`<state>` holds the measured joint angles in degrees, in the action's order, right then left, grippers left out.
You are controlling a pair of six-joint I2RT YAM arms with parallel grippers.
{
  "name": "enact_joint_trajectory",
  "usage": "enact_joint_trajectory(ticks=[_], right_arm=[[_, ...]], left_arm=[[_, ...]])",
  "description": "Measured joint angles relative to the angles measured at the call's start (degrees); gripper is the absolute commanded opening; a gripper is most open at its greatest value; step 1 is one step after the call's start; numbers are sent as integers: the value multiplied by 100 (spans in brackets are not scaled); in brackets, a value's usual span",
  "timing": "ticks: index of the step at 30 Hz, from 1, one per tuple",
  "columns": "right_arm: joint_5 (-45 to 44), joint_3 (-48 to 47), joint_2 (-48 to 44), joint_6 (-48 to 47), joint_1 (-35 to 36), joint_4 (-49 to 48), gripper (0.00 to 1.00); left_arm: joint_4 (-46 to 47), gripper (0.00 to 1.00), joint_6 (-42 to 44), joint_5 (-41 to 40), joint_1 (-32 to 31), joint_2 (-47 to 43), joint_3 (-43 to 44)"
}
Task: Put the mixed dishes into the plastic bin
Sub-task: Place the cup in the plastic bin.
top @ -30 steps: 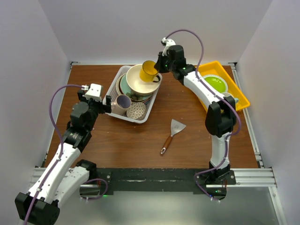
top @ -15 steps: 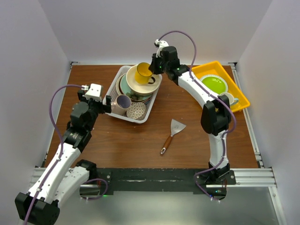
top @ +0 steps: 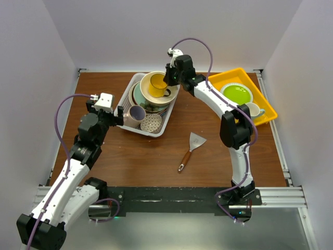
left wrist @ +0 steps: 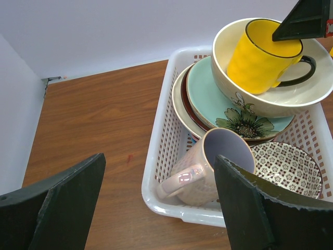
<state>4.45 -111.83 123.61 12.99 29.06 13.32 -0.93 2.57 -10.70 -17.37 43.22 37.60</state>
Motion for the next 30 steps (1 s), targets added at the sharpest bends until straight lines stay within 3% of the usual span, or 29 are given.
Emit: enact_joint_trajectory(ticks=[30], right_arm=[[-83, 0, 0, -195, 48, -39, 19]], left_arm=[[0, 91, 0, 0, 2, -15, 0]])
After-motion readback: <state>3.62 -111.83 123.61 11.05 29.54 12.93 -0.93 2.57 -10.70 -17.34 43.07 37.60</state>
